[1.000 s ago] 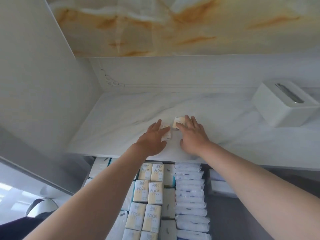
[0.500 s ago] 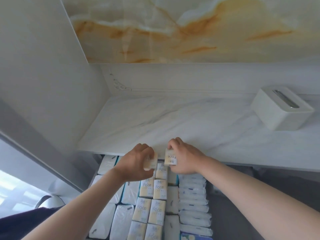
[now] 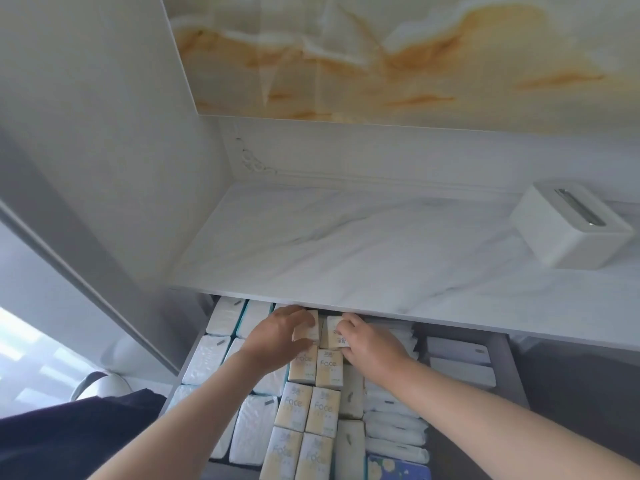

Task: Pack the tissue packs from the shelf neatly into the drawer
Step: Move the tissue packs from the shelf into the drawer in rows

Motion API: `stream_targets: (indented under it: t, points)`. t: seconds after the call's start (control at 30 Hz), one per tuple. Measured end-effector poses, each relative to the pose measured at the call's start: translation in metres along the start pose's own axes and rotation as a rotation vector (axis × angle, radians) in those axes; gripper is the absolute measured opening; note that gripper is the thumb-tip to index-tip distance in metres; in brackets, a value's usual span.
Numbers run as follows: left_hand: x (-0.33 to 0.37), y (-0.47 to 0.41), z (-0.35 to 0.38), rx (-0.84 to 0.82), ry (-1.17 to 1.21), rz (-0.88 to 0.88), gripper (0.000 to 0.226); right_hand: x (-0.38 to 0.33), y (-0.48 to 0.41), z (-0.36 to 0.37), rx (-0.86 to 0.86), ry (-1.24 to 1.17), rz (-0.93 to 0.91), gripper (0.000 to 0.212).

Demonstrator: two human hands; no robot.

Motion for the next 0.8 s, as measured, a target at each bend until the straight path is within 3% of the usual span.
stream_targets:
  t: [0.13, 0.3, 0.43, 0.5, 0.63, 0.8]
  points:
    - [-0.002, -0.002, 0.009, -0.020, 0.014, -0.044, 0.028, 0.006, -0.006, 0.010, 0.019, -0.134, 0.081, 0.029]
    - [-0.007, 0.004, 0.025, -0.249, -0.099, 0.033, 0.056, -0.001, -0.006, 0.016, -0.067, -0.175, 0.065, 0.044]
    - [-0.011, 0.003, 0.016, -0.134, -0.122, 0.039, 0.047, -0.005, -0.002, 0.006, 0.106, -0.090, -0.009, 0.038]
    - [-0.004, 0.003, 0.010, -0.100, -0.149, 0.062, 0.060, -0.011, 0.004, 0.013, 0.096, -0.148, 0.009, 0.037]
    - [0.003, 0.011, 0.022, -0.287, -0.275, 0.119, 0.084, -0.027, 0.012, 0.028, -0.016, -0.365, 0.141, 0.055]
    - [0.010, 0.015, 0.015, -0.303, -0.251, 0.089, 0.082, -0.028, 0.014, 0.015, 0.029, -0.475, 0.231, 0.061]
Point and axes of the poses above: each hand's wrist, its own y-axis away from the middle knuckle, its own z-axis out of the palm, x = y × z, the point moved 5 cm from there along -y, towards the middle knuckle, and after that the axes turned 4 degrees about -y, right-handed, at the moved point
